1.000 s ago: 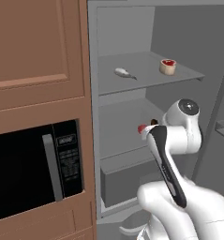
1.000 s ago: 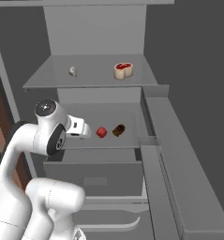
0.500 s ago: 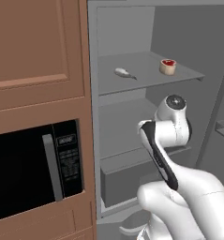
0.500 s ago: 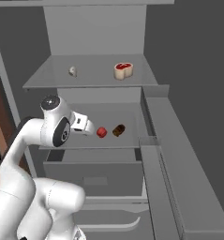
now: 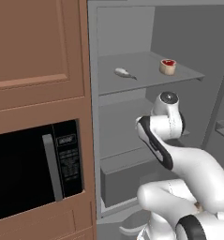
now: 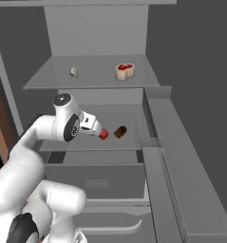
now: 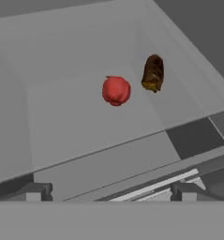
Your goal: Gather the sweet potato and bell pepper from the fridge and place them on a tray on the dining counter. Then gather the steak and fish from the fridge and place them on the other tray.
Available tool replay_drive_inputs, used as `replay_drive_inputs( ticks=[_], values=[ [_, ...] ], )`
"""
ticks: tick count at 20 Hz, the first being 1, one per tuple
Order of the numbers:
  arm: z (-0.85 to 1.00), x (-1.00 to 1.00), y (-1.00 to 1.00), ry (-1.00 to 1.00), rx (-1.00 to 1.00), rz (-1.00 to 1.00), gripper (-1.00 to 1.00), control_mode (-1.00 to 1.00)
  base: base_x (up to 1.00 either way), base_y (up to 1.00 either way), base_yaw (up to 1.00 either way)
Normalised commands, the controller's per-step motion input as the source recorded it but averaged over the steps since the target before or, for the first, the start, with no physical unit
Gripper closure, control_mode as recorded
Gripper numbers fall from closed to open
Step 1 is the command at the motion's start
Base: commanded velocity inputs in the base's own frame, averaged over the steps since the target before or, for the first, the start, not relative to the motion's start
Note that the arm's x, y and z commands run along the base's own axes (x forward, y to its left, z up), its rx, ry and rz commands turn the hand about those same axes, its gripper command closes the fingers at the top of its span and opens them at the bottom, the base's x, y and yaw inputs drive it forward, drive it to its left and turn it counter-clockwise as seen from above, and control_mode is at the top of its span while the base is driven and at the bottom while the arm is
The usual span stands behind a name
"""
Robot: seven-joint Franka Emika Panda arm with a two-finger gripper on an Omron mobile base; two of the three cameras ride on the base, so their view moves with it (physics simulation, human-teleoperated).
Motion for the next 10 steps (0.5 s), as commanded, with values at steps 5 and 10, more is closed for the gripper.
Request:
replay_drive_inputs(
  ticks=[5, 10],
  values=[
    [-0.28, 0.33, -0.13, 0.00, 0.05, -0.04, -1.00, -1.00, 0.00, 0.00, 0.00],
    [-0.22, 0.34, -0.08, 0.02, 0.04, -0.05, -1.00, -1.00, 0.00, 0.00, 0.00]
  ],
)
